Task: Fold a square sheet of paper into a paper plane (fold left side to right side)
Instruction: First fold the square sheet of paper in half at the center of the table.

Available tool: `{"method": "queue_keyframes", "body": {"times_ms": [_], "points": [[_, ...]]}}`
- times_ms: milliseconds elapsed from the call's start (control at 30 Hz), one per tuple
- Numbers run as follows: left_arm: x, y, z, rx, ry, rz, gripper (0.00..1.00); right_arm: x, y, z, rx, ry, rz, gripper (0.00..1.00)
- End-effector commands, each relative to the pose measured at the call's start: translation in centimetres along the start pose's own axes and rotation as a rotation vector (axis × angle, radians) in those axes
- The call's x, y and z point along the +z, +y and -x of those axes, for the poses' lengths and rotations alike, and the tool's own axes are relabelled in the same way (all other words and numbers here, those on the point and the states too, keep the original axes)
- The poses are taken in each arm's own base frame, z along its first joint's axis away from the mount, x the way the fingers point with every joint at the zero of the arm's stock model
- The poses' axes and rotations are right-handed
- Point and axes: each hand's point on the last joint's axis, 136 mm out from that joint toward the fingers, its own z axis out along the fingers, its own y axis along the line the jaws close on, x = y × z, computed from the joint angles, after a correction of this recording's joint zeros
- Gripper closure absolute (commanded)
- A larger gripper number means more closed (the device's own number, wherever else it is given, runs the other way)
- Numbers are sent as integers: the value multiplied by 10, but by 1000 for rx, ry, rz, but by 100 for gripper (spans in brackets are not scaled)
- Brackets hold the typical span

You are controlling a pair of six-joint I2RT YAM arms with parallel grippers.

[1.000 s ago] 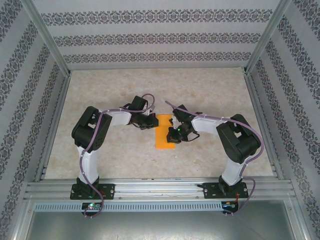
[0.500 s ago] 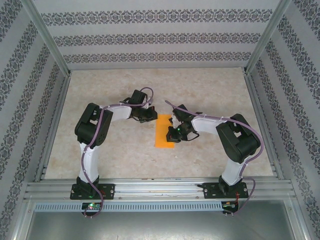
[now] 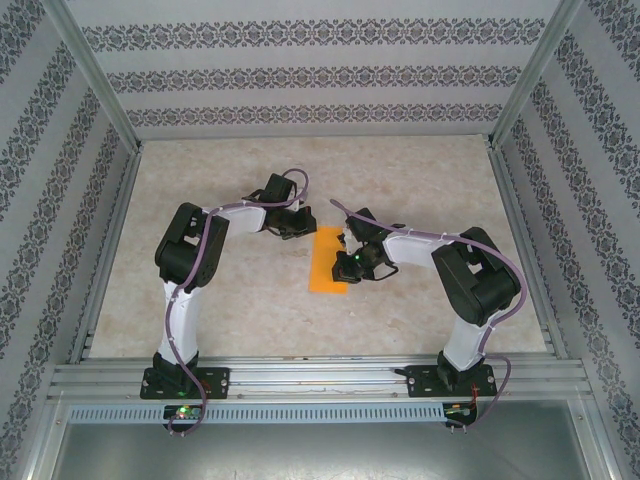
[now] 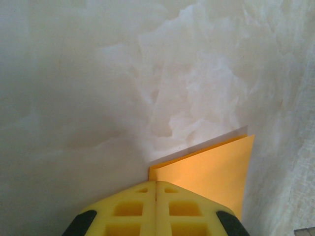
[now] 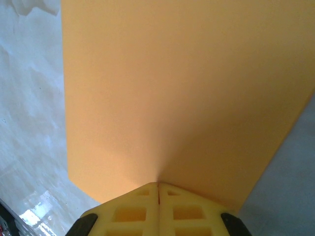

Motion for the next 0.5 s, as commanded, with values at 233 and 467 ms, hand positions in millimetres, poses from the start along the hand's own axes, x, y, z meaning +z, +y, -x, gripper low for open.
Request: {"method": "queue_keyframes", "body": {"times_ms": [233, 467], "points": [[-2, 48, 55, -45, -168, 128, 100, 16, -74, -51, 116, 158, -257, 100], [-3, 43, 61, -44, -177, 111, 100, 15, -72, -49, 124, 147, -243, 100]]}}
